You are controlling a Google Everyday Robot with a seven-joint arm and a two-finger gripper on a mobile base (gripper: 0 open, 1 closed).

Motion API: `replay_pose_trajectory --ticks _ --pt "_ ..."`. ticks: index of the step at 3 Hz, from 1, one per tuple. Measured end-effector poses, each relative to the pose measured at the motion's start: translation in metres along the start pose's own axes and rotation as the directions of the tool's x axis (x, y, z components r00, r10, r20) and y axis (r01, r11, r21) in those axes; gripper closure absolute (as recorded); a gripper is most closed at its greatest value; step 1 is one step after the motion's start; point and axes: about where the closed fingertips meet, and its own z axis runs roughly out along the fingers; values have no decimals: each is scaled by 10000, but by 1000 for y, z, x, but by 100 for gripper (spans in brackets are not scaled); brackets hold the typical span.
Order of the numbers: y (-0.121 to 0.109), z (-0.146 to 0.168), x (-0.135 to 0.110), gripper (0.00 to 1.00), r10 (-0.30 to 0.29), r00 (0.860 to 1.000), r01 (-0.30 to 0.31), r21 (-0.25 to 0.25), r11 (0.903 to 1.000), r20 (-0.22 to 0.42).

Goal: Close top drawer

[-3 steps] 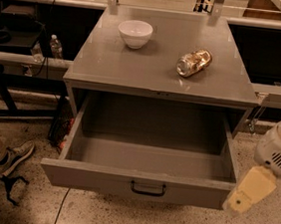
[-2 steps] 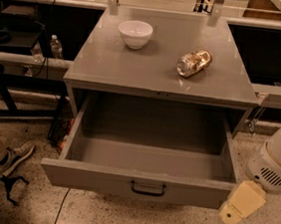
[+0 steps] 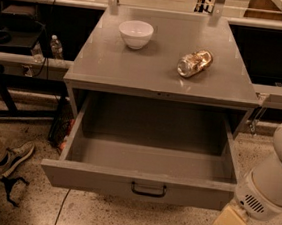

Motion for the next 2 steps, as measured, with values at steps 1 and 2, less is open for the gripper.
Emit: replay_pose_trajectory --ticks 1,2 --pt "0 1 0 80 18 10000 -18 11 10000 36" --pt "-3 5 2 99 127 9999 -126 -34 9999 101"
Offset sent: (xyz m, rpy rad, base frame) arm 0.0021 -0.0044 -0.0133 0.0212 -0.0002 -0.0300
